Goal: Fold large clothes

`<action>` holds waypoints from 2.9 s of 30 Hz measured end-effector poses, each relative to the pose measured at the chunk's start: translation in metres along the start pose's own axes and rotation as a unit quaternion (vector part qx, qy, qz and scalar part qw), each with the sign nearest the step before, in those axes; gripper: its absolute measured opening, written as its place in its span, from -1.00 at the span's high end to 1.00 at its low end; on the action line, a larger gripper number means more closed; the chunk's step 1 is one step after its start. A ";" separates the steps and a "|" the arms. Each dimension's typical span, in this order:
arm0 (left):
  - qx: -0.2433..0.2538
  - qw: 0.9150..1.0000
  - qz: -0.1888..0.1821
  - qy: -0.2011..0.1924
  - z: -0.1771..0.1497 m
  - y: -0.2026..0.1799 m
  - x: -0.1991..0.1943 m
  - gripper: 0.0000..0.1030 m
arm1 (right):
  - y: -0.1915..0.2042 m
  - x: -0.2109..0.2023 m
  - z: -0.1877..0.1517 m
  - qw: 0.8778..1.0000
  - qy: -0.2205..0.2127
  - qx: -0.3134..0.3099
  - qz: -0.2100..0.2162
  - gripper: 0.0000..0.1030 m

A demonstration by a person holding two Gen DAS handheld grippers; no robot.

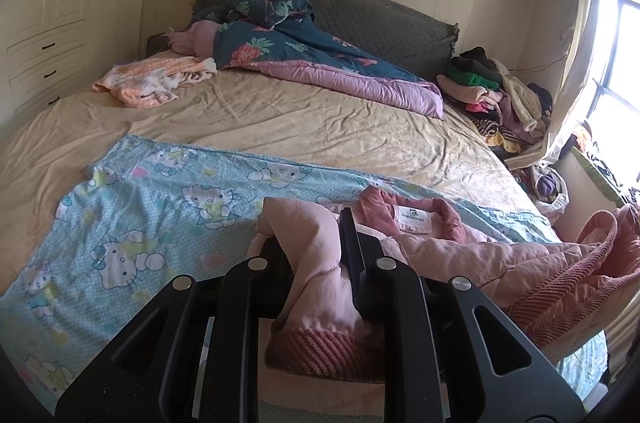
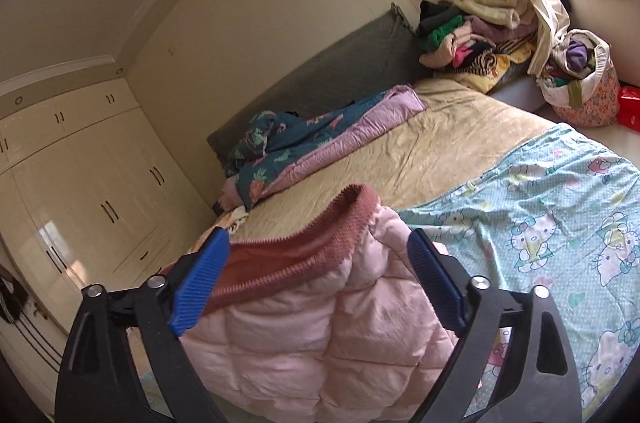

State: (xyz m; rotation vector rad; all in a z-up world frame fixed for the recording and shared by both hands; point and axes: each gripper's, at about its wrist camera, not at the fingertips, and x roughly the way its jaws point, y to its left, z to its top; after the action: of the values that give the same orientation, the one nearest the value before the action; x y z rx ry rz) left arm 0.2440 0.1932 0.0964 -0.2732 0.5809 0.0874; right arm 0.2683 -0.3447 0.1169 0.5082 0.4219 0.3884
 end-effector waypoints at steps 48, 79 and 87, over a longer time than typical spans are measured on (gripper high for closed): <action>0.081 0.993 0.085 0.027 -0.038 -0.001 0.017 -0.81 | -0.007 0.080 -0.092 0.973 0.162 -0.110 -0.121 -0.89; -0.002 0.994 0.011 0.112 -0.109 0.041 0.068 -0.12 | -0.051 0.159 -0.116 0.936 0.250 -0.164 -0.183 -0.87; 0.048 0.997 0.029 0.058 -0.078 0.011 0.058 0.74 | -0.037 0.158 -0.094 0.948 0.205 -0.179 -0.163 0.71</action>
State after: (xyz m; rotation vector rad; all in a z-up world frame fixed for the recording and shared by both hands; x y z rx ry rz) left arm 0.2496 0.1825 -0.0003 -0.1692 0.7057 0.0998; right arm 0.3659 -0.2675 -0.0231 -0.0064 0.8081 0.2385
